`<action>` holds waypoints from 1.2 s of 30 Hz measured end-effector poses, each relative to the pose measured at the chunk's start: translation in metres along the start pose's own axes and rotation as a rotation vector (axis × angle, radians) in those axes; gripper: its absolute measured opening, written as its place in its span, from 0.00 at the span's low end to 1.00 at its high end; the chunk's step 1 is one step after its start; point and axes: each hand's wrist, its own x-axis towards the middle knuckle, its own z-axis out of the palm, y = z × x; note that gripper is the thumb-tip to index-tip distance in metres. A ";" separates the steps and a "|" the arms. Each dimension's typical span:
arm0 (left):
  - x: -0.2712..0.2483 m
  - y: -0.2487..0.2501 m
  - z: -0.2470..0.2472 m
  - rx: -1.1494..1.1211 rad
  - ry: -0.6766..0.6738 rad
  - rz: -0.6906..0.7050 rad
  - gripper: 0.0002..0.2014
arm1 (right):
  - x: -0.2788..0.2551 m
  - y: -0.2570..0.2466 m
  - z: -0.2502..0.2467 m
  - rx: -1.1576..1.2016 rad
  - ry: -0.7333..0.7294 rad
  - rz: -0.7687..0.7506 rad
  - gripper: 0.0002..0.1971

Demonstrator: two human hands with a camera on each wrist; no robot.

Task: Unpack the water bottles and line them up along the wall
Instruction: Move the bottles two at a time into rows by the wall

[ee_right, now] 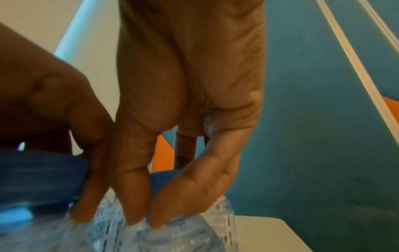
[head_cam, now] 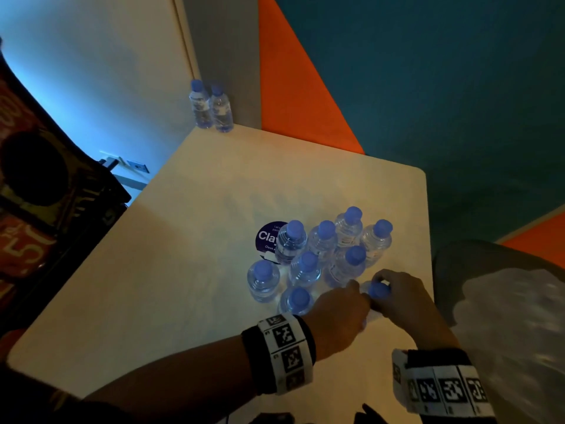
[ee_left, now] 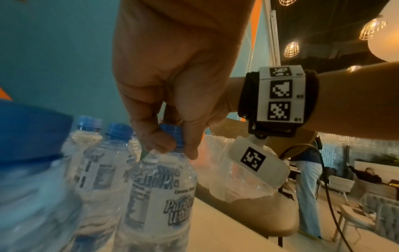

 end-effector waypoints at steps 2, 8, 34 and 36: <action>-0.002 0.002 -0.007 -0.022 -0.005 0.040 0.10 | -0.005 -0.003 -0.010 -0.025 -0.041 0.015 0.11; -0.009 0.011 -0.062 -0.110 0.010 0.198 0.14 | -0.029 -0.024 -0.065 -0.044 -0.107 0.008 0.13; 0.057 -0.251 -0.283 -0.177 0.523 -0.210 0.12 | 0.191 -0.282 -0.054 0.207 0.130 -0.281 0.17; 0.069 -0.276 -0.291 -0.170 0.508 -0.258 0.13 | 0.222 -0.289 -0.043 0.235 0.093 -0.254 0.18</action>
